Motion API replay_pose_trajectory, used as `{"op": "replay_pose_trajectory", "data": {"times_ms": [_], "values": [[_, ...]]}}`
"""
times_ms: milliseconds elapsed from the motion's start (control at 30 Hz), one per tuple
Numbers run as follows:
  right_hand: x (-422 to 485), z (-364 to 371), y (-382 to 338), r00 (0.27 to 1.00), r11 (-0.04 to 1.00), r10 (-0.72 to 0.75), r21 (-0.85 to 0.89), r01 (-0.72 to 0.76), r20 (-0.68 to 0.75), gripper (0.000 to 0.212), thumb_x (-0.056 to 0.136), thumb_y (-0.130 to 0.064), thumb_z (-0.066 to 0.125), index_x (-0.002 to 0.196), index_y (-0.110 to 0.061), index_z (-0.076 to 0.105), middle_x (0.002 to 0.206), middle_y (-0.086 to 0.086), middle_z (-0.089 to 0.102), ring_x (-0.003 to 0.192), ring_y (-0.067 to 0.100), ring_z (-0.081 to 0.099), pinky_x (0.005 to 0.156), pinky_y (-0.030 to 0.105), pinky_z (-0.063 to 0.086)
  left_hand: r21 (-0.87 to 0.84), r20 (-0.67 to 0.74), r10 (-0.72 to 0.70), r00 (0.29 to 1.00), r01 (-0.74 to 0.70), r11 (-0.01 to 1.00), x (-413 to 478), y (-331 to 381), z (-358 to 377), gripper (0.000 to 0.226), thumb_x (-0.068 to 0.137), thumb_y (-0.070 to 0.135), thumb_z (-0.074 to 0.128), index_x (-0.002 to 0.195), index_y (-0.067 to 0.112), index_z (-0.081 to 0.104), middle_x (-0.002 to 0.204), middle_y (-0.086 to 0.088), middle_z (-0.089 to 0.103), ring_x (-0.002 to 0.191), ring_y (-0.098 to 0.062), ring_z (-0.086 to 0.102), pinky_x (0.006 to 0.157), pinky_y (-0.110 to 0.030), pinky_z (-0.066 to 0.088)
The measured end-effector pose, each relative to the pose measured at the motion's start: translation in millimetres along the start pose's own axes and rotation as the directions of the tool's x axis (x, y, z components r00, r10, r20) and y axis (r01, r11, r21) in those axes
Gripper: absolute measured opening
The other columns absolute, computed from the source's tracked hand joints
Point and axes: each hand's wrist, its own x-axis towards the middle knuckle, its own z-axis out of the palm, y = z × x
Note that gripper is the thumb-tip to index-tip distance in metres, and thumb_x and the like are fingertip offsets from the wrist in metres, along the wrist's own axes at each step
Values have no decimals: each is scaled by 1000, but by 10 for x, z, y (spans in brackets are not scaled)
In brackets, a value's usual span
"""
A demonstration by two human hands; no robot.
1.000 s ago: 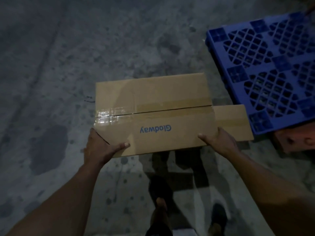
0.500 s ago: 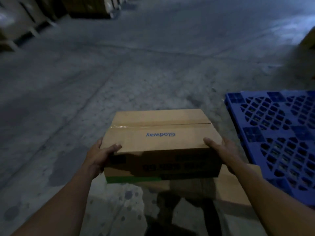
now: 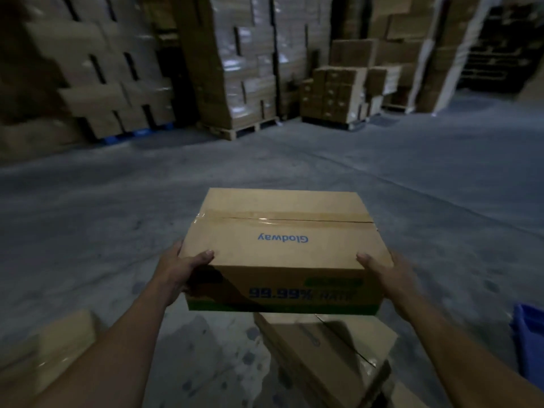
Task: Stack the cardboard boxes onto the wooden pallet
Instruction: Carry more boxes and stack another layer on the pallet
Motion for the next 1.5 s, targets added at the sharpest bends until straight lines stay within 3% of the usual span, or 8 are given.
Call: {"op": "replay_pose_trajectory", "data": {"times_ms": [133,300,633,900,967,1100,1267,1500], "values": [[-215,213,-248,987,994,-110,3,110,114,46,91,-32,69,131,-24,48,114,-3,55,100,17,55,85,42,51,-63,-142,50,989,-59,996,-615,30,-439,55,83,18,79,129,29,51,119,-4,56,116,-34,50,99,-71,40],[-426,622,-442,969,981,-191,-1,193,155,64,90,-40,68,145,-17,45,141,14,50,123,38,52,97,61,48,-59,-298,123,947,-147,987,-1130,-5,-925,44,77,24,84,113,34,61,117,-2,65,113,-34,58,92,-68,48],[-1170,1971,-575,880,961,-267,46,271,392,88,62,-73,75,131,-22,57,123,5,62,107,28,61,84,53,58,-60,-537,116,835,-176,983,-2007,-506,-2273,46,76,24,84,111,42,61,114,7,68,112,-28,62,93,-61,51],[-1687,3082,-570,867,962,-256,28,271,427,105,50,-82,74,136,-26,53,128,5,61,113,27,59,93,56,54,-39,-586,65,808,-108,993,-2034,-893,-3514,67,93,13,69,152,19,40,153,-6,43,128,-30,48,72,-31,45],[-1777,3344,-618,877,961,-259,17,276,404,83,70,-64,76,138,-23,53,131,8,60,115,27,58,95,54,53,-48,-564,62,823,-108,993,-1939,-954,-3804,61,94,11,67,150,21,43,149,-6,47,120,-30,50,68,-32,47],[-1782,3787,-649,892,960,-245,-33,278,380,71,75,-53,77,136,-24,55,129,6,62,114,27,60,95,53,53,-22,-559,33,829,-55,998,-1749,-1096,-4240,54,93,11,68,142,24,50,140,-9,53,118,-35,54,86,-52,55],[-1630,4330,-562,883,949,-255,-74,307,395,65,81,-45,76,137,-20,53,128,5,62,116,27,59,96,53,53,-16,-593,-6,805,-4,1000,-1315,-1418,-4601,61,92,7,69,147,12,43,143,-12,50,128,-35,49,77,-30,48],[-1020,5332,-156,856,952,-184,-130,278,483,61,83,-44,76,136,-21,55,126,0,64,116,23,61,100,51,52,-160,-667,-201,717,125,979,-523,-2089,-4996,60,88,2,72,142,11,49,139,-15,55,121,-34,54,103,-48,48]]}}
